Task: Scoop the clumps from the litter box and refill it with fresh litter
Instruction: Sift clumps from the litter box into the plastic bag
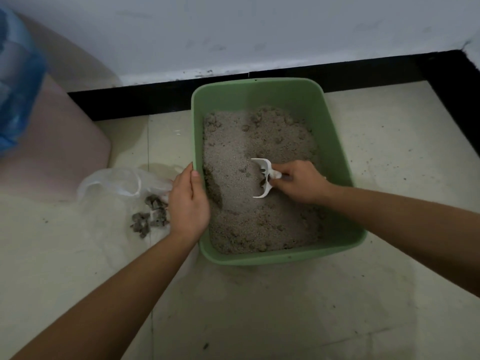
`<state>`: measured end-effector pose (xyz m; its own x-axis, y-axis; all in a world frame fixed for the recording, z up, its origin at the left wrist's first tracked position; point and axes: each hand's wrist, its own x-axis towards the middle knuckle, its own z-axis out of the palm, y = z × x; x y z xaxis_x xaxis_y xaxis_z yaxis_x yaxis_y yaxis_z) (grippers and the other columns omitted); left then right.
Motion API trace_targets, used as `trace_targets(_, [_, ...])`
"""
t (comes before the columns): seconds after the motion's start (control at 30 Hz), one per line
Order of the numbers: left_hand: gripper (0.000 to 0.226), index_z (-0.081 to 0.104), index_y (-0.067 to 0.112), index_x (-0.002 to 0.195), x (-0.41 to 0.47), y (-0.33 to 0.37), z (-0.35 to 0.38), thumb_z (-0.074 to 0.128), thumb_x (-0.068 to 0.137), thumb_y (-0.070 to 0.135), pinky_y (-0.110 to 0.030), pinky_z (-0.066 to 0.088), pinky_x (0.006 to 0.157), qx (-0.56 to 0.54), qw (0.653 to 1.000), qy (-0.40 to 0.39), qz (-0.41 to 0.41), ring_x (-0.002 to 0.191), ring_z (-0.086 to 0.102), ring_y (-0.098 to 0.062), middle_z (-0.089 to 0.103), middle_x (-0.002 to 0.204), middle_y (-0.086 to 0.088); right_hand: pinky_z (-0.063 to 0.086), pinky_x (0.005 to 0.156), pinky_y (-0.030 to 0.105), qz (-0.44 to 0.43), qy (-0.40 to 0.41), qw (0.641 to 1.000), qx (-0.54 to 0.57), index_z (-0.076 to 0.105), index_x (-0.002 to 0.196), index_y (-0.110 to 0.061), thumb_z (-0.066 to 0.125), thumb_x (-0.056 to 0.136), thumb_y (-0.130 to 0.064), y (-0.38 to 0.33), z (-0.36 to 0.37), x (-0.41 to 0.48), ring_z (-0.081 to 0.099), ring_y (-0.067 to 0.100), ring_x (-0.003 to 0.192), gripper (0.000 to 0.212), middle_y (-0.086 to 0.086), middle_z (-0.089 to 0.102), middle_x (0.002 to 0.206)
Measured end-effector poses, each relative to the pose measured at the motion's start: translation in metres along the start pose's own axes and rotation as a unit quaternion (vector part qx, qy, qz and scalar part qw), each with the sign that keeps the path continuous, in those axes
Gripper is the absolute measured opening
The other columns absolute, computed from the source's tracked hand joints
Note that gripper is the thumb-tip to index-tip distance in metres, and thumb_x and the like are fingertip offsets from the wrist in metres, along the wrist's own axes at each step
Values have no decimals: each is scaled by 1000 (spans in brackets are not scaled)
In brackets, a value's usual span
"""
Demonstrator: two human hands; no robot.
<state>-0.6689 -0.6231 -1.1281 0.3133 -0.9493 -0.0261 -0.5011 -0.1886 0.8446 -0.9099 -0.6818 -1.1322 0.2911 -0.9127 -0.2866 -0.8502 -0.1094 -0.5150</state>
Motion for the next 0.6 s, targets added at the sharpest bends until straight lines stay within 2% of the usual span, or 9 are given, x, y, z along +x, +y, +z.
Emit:
trace_targets(0.13, [39, 53, 10, 138, 2, -4, 2, 34, 107, 23, -20, 32, 97, -22, 1000, 3, -3, 113, 46, -6, 52, 120, 7, 46, 74, 27, 30, 32, 995, 91, 67, 126, -28, 61, 95, -32, 1, 18, -11, 66, 13, 89, 32, -1, 74, 98])
trace_targets(0.23, [38, 54, 11, 137, 3, -7, 2, 34, 107, 24, -22, 34, 98, -21, 1000, 4, 0, 115, 47, -8, 55, 123, 5, 53, 87, 33, 47, 72, 985, 148, 65, 128, -29, 65, 93, -31, 2, 25, -18, 68, 14, 96, 35, -1, 75, 104])
trace_targets(0.3, [38, 56, 12, 134, 3, -8, 3, 33, 107, 25, -26, 38, 97, -18, 1000, 5, 4, 114, 51, -12, 58, 124, 1, 53, 88, 33, 49, 116, 978, 167, 65, 128, -28, 64, 94, -33, 1, 24, -17, 68, 15, 96, 35, 1, 75, 102])
trace_targets(0.37, [39, 57, 11, 134, 4, -9, 3, 33, 107, 26, -30, 41, 100, -17, 1000, 5, 3, 115, 53, -16, 60, 125, -3, 53, 88, 34, 49, 130, 975, 171, 63, 130, -28, 63, 94, -34, -4, 22, -11, 67, 18, 96, 36, 6, 75, 101])
trace_targets(0.47, [40, 56, 11, 135, 4, -10, 3, 32, 107, 27, -35, 43, 103, -19, 1000, 5, -3, 116, 53, -17, 61, 125, -5, 51, 94, 34, 20, 86, 983, 162, 62, 131, -28, 64, 93, -30, -13, 23, -6, 67, 19, 103, 38, 6, 74, 110])
trace_targets(0.6, [38, 56, 11, 134, 4, -7, 2, 33, 107, 25, -28, 40, 98, -20, 1000, 2, -3, 114, 52, -15, 59, 123, -3, 50, 92, 35, -7, 99, 987, 126, 59, 134, -27, 64, 93, -30, -9, 16, -13, 65, 20, 101, 41, 7, 73, 108])
